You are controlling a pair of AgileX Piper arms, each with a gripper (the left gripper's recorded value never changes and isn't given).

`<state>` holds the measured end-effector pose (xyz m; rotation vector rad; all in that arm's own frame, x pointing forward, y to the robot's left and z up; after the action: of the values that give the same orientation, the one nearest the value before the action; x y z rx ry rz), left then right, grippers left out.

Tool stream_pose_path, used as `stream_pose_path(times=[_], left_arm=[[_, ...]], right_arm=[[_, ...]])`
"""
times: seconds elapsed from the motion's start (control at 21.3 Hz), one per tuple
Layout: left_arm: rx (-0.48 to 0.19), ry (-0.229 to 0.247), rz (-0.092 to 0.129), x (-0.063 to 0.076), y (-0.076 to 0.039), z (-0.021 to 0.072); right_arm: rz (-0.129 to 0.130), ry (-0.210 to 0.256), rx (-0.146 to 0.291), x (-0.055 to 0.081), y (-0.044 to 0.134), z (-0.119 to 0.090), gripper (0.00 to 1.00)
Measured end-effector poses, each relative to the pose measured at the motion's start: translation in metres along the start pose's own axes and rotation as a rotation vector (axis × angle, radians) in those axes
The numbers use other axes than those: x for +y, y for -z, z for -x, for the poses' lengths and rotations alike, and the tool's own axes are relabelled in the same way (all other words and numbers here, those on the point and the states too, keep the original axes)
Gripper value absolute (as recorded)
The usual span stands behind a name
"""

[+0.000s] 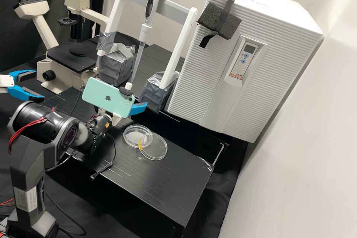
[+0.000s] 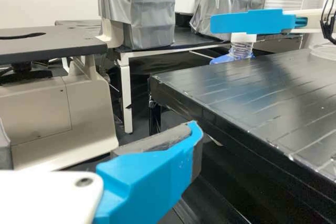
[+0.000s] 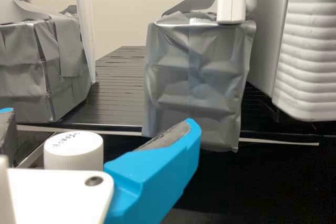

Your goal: Open the bottle

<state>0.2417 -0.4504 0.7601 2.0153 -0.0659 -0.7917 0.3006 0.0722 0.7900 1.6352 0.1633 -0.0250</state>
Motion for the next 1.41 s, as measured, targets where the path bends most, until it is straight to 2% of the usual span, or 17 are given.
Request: stream_pose_path(times=[0.23, 0.28, 1.41], left_arm=[[-0.002, 0.0, 0.001, -0.0001, -0.0009, -0.0006], [-0.002, 0.0, 0.001, -0.0001, -0.0009, -0.0006], [-0.005, 0.0, 0.001, -0.0002, -0.0015, -0.0009]], right_arm=[[0.0, 0.0, 0.0, 0.0, 0.0, 0.0, 1.0], [0.0, 0.0, 0.0, 0.0, 0.0, 0.0, 0.0], [-0.003, 0.019, -0.011, -0.0057, -0.0031, -0.0013, 0.0]])
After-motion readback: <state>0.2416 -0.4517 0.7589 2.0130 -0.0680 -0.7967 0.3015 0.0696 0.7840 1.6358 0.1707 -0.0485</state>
